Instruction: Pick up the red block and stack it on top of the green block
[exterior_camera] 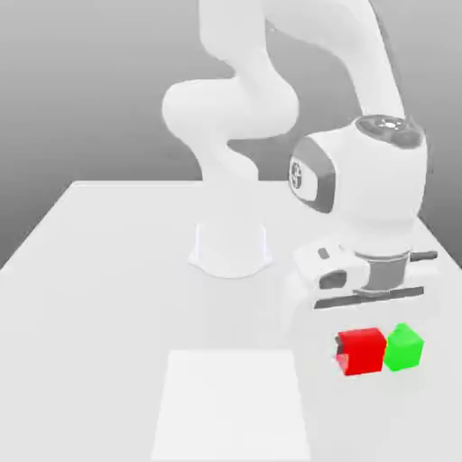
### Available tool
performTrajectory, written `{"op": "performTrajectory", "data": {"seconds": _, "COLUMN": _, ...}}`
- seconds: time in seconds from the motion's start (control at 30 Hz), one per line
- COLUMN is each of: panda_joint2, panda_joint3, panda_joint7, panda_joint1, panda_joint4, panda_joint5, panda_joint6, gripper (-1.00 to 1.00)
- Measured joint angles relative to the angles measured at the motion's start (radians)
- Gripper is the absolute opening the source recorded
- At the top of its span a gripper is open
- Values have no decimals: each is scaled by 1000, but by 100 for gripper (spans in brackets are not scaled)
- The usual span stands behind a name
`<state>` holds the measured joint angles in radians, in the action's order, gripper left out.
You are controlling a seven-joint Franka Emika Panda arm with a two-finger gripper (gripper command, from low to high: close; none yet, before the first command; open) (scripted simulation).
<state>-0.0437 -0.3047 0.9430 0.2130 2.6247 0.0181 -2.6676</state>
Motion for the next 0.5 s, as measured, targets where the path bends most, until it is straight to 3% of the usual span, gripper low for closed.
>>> {"op": "performTrajectory", "data": {"seconds": 0.17, "panda_joint2": 85, "panda_joint3": -63, "panda_joint7": -73, "panda_joint1": 149, "panda_joint4": 66, "panda_joint5": -51, "panda_joint6": 16, "gripper": -100}}
{"op": "performTrajectory", "data": {"seconds": 0.5, "panda_joint2": -62, "panda_joint3": -29, "panda_joint7": 106, "panda_joint1": 136, "panda_joint4": 61, "panda_joint5": 208, "panda_joint6": -75, "gripper": -100}}
